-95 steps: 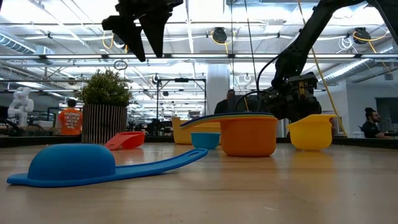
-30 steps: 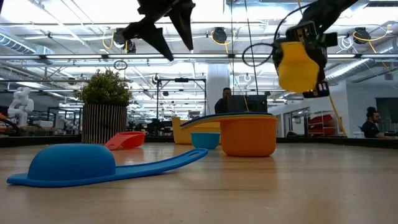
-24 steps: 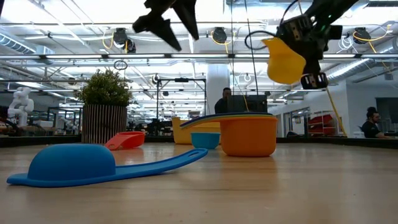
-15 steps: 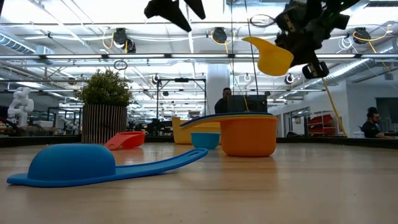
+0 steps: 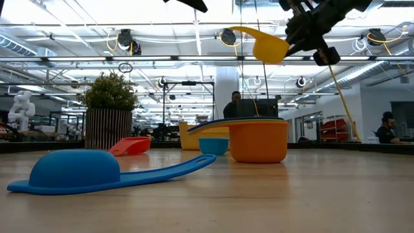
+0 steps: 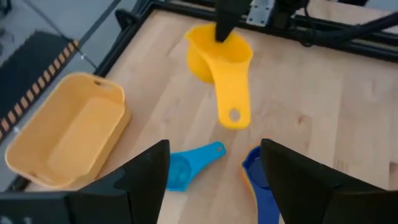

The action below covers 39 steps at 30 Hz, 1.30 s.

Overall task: Nest measuring cups in basket
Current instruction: Stack the yellow measuring cup on top of the dark blue measuring cup

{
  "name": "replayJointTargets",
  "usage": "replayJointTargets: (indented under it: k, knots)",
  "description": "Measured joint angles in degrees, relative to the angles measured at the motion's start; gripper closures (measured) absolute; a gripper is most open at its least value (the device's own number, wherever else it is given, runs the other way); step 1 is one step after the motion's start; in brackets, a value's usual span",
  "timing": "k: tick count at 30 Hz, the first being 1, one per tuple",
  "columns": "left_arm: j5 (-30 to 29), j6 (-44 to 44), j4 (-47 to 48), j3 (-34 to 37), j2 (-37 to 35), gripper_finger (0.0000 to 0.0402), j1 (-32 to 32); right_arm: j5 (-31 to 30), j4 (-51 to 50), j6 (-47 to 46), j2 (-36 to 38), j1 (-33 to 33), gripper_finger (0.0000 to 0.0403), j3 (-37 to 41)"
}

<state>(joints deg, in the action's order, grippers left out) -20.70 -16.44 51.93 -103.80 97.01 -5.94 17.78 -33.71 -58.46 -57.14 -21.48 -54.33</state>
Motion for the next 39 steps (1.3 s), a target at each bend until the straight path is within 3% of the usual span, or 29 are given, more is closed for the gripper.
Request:
replayJointTargets:
  k: [8,11,26,33,39]
  knots:
    - [-1.6,8.4,-3.2,1.4,0.0,0.0051,-1.3,-4.5,2.7,-3.4,-1.2,4.0,0.0380,0.0]
    - [-3.0,8.8,-6.1,3.5,0.0,0.0033,-1.4,-4.5,2.6,-3.5,-1.2,4.1,0.0380,0.0]
    - [-5.7,8.9,-21.2,10.5,3.5,0.0030,-1.4,-7.2,4.9,-2.2,-1.2,4.1,0.0380,0.0]
    - [-14.5,12.4,-25.7,10.5,5.9,0.0031,-2.2,-7.3,8.7,-2.4,-1.2,4.1,0.0380,0.0]
    - [-15.4,14.4,-26.3,10.4,5.8,0.0069,-1.6,-5.6,8.6,-2.4,-1.2,3.9,0.0380,0.0]
